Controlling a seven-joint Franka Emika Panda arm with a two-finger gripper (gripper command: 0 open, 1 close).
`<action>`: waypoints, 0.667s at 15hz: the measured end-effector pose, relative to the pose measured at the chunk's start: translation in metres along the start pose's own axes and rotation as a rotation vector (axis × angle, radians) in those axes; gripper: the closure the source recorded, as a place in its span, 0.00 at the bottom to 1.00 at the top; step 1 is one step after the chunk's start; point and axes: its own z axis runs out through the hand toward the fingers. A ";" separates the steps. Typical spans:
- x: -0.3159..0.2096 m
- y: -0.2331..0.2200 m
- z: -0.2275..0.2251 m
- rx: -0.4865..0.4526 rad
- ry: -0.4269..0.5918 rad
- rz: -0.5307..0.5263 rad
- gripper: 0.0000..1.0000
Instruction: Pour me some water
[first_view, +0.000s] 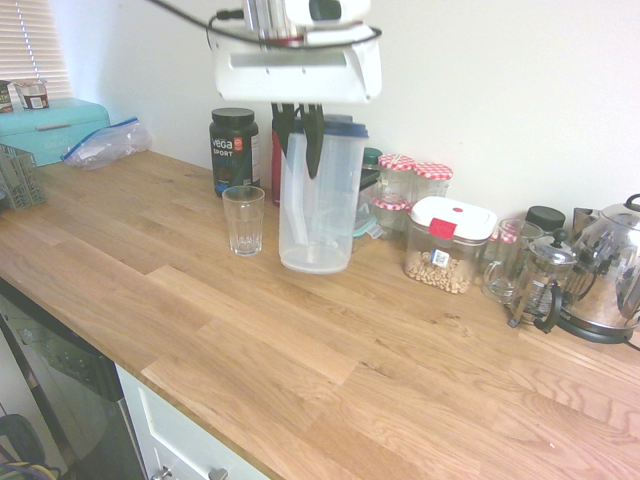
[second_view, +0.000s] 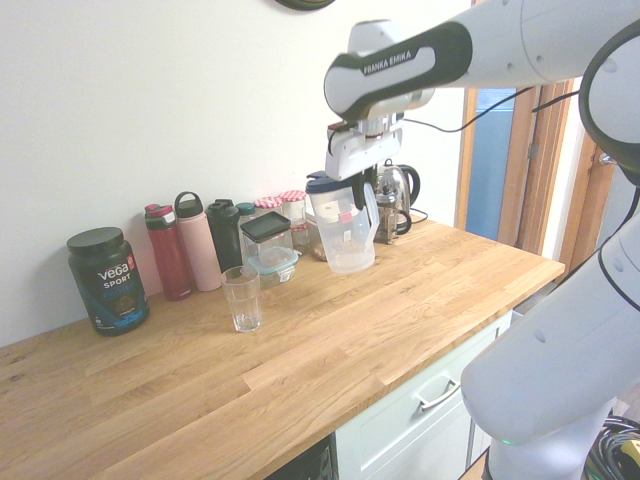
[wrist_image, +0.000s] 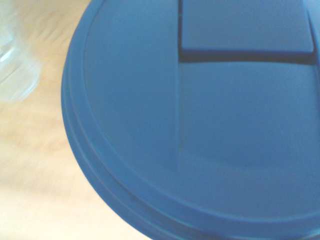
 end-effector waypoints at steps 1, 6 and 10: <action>0.000 0.006 0.017 0.019 0.035 0.040 1.00; -0.001 0.044 0.069 0.082 0.167 0.263 1.00; -0.008 0.048 0.082 0.074 0.117 0.316 1.00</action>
